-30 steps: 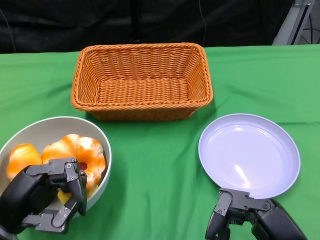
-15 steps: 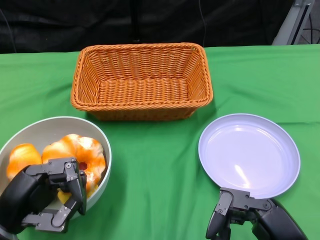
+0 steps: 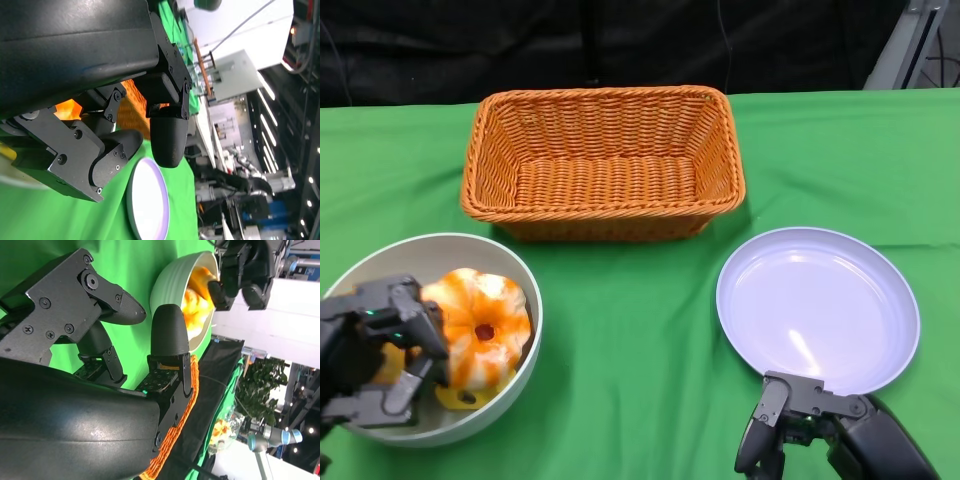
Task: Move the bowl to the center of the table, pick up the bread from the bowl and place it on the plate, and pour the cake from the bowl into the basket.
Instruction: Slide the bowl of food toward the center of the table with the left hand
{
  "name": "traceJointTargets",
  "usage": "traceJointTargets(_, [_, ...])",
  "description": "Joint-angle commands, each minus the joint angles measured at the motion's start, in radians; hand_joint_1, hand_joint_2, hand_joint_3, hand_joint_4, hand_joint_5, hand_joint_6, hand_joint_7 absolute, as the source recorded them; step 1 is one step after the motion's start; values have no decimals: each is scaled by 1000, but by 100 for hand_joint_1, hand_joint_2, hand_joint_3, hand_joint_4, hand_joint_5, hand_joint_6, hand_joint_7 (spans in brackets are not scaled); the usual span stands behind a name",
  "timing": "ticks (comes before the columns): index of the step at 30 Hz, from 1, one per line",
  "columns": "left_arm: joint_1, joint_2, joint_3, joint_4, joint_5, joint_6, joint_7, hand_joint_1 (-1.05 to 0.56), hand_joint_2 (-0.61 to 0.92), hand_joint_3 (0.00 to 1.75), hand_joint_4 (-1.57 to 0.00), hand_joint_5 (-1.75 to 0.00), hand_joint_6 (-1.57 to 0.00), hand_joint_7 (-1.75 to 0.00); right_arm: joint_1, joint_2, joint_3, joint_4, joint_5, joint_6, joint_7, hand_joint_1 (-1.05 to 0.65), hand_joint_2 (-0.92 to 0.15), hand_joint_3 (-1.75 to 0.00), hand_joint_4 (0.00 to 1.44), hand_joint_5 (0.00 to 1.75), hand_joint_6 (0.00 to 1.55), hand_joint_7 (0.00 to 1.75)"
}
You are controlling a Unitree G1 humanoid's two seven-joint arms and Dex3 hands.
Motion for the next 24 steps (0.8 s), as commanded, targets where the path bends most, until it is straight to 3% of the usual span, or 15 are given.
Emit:
traceJointTargets(1, [-31,21,37,26,-7,-19,21,2,58,115,-82,-157,-84,-122,-10,0,-15,-3,19,-12,-10,-7,-40,-121,82,174,73,141])
traceJointTargets(3, [-47,23,55,51,-7,-30,26,1,58,112,-82,-154,-83,-120,-15,2,-19,1,25,-16,-12,-8,-40,-120,81,174,72,142])
traceJointTargets(7, [-84,31,96,106,-2,-39,65,-12,65,82,-78,-136,-86,-90,-22,6,-27,10,32,-27,-17,-10,-41,-119,81,174,70,144])
traceJointTargets(9, [-93,32,112,114,18,-44,110,-29,79,40,-78,-111,-91,-59,-23,3,-30,11,35,-28,-17,-11,-42,-117,81,174,70,144])
traceJointTargets(12, [-100,36,127,111,55,-31,192,-41,90,11,-79,-78,-93,-25,-23,1,-35,11,34,-33,-19,-10,-42,-115,81,174,70,145])
traceJointTargets(15, [-99,44,129,106,83,-17,246,-45,92,9,-83,-37,-91,-5,-22,1,-36,10,43,-33,-16,-8,-42,-116,81,174,71,146])
traceJointTargets(16, [-98,46,127,104,88,-15,256,-45,92,9,-84,-31,-90,-3,-22,2,-36,10,44,-33,-15,-8,-42,-116,80,174,71,146])
traceJointTargets(24, [-95,49,119,98,94,-11,274,-45,92,9,-86,-23,-90,-1,-22,2,-36,11,45,-33,-14,-7,-41,-118,80,173,71,147])
